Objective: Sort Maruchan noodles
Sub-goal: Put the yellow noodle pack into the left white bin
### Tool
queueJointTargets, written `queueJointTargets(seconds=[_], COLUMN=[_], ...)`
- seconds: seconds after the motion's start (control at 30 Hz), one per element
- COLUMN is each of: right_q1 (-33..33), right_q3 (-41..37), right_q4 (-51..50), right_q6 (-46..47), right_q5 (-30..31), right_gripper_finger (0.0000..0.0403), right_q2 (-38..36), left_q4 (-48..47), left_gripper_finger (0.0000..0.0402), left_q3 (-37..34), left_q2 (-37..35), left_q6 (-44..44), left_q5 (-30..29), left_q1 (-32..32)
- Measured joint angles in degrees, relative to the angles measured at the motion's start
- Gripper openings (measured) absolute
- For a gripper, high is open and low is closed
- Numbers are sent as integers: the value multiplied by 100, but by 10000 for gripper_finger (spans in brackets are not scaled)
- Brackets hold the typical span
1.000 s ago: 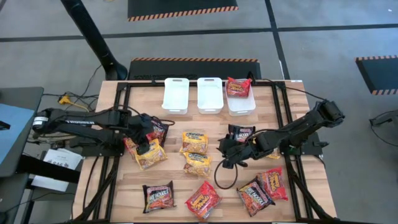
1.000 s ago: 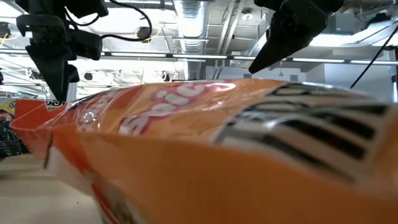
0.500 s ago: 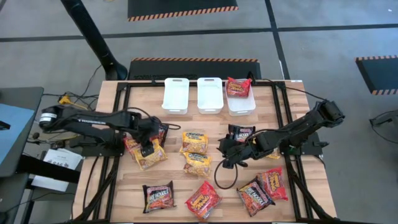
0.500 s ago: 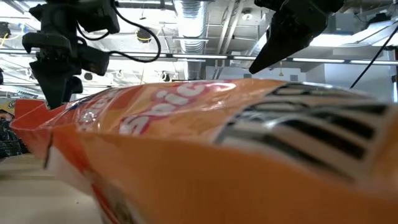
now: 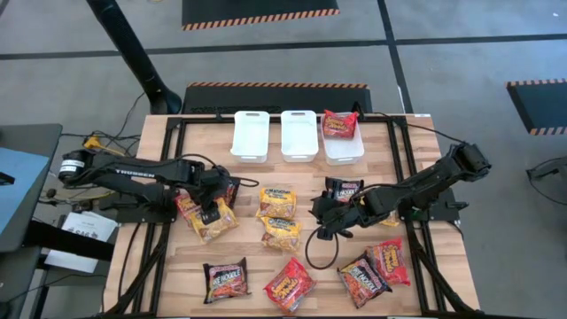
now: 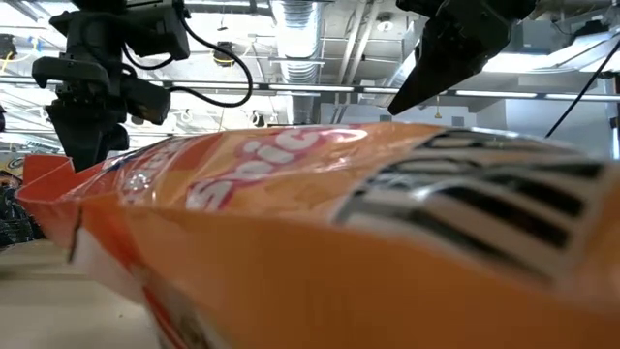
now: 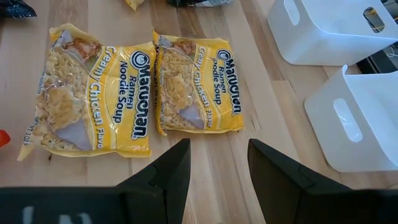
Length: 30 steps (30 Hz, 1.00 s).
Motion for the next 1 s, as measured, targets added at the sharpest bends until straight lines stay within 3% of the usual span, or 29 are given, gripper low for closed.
queueJointTargets(seconds=[0.27,0.53,1.0], right_q1=[0,0,-145], right_q3=[0,0,0], right_q4=[-1,-1,70], right_q6=[-5,-4,-102], right_q5=[4,9,18], right_gripper_finger=[185,185,185], right_q2=[0,0,0], left_q4=[246,781,1534], left_gripper_finger=[6,0,0], left_q3=[0,0,0], left_q2=[0,0,-2], left_q6=[207,361,514], left_q5=[251,537,399], left_q1=[0,-49,-302])
